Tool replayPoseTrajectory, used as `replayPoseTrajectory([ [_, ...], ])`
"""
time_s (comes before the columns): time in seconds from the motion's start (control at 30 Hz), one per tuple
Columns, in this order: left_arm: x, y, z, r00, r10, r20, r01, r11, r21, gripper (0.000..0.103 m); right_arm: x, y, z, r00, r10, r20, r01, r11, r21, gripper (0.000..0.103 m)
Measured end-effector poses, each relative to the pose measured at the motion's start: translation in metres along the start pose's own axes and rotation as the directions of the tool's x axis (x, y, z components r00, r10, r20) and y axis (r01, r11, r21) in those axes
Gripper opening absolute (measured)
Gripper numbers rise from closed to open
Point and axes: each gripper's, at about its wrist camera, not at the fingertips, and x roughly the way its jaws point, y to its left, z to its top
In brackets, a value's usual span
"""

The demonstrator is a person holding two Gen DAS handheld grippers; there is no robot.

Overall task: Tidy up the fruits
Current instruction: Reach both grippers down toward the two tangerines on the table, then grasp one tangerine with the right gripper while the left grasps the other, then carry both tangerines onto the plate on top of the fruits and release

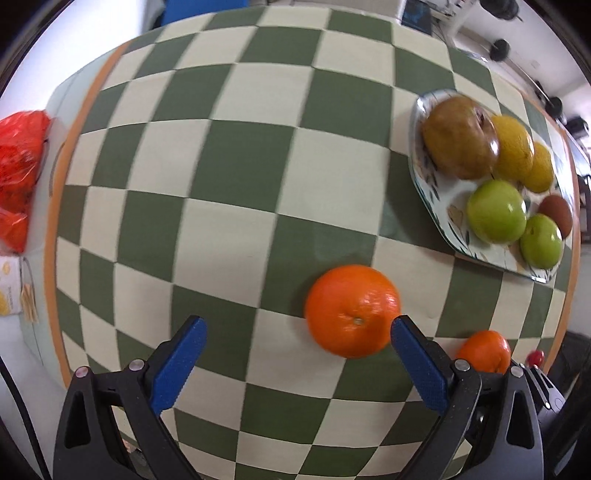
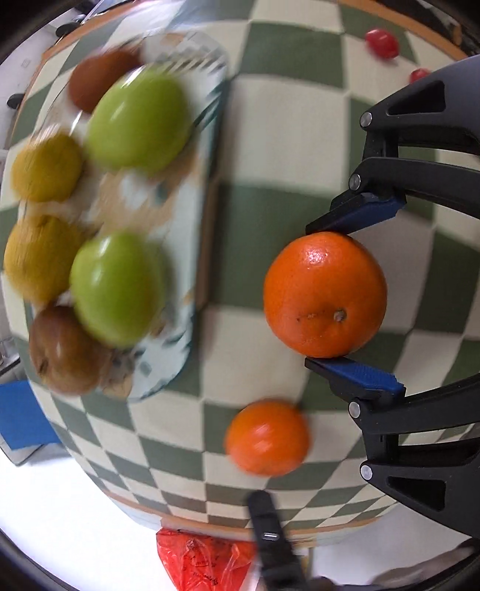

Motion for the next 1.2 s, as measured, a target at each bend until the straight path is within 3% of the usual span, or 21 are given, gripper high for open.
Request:
replayPoseTrajectory([
  [0.17,0.024,-0.024,0.005,0.999,0.001,-0.032,0.002,0.996,0.091,0.098,-0.009,-0.028,-0.028,0.999,-0.015,-0.029,0.017,0.998,0.053,0.066],
  [0.2,0.027,-0.028,0.005,1.000,-0.001,-0.031,0.004,0.995,0.103,0.080,-0.009,-0.032,-0.031,0.999,-0.015,-0.030,0.017,0.998,0.068,0.066],
  [0.27,0.033,-0.034,0.005,0.999,-0.010,-0.043,0.015,0.993,0.118,0.063,-0.007,-0.038,-0.036,0.999,-0.019,-0.032,0.021,0.996,0.088,0.066],
  [0.37,0.031,-0.042,0.000,1.000,0.017,-0.020,-0.014,0.990,0.143,0.063,-0.006,-0.045,-0.041,1.000,-0.008,-0.028,0.011,0.993,0.114,0.066],
  [0.67,0.033,-0.045,-0.038,0.999,-0.034,-0.034,0.038,0.992,0.117,0.063,-0.004,-0.052,-0.041,0.999,0.017,-0.034,-0.012,0.990,0.142,0.067],
  [0.9,0.024,-0.053,-0.043,0.999,-0.040,-0.028,0.043,0.993,0.114,0.062,-0.008,-0.058,-0.038,0.999,0.018,-0.028,-0.015,0.991,0.130,0.066],
  [1.0,0.006,-0.059,-0.039,0.994,-0.105,-0.024,0.106,0.990,0.091,0.062,-0.010,-0.058,-0.040,0.999,0.022,-0.029,-0.019,0.993,0.120,0.065],
  [1.2,-0.062,-0.101,-0.005,0.961,-0.273,0.036,0.268,0.957,0.111,0.062,-0.032,-0.084,-0.042,0.982,0.187,0.028,-0.187,0.945,0.268,0.065],
])
